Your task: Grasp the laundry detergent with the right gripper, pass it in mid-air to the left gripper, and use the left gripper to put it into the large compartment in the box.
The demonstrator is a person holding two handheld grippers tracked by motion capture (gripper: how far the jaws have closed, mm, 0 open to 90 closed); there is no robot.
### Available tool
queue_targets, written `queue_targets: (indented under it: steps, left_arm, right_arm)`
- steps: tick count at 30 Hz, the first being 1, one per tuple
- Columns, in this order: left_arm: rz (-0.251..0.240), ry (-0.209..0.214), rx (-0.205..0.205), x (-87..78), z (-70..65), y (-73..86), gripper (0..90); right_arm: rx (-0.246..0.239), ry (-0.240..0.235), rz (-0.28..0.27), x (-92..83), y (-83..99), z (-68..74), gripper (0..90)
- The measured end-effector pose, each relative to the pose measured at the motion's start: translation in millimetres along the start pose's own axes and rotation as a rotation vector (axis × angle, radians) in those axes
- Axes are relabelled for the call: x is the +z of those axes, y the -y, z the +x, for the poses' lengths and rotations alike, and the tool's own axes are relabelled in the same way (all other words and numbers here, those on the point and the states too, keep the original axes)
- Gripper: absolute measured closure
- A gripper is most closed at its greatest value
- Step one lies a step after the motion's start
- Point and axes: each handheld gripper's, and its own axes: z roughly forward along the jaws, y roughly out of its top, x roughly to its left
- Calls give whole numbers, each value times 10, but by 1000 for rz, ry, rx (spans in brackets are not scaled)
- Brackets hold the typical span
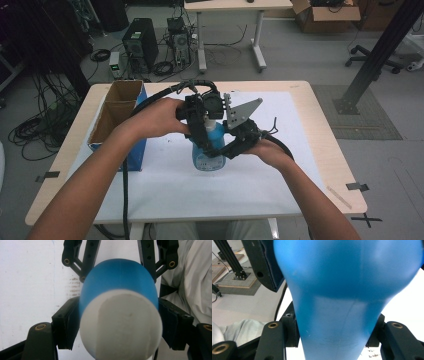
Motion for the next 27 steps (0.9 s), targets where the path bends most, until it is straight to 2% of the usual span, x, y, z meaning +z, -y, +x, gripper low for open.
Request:
queue_targets:
  steps: [16,27]
  left_arm:
    - [-1,-11,1,2,5,0,370]
    - [7,-10,8,4,3,-7,378]
  right_arm:
    - [-1,1,2,7,5,1,444]
    - [-6,-3,5,11,14,-4,442]
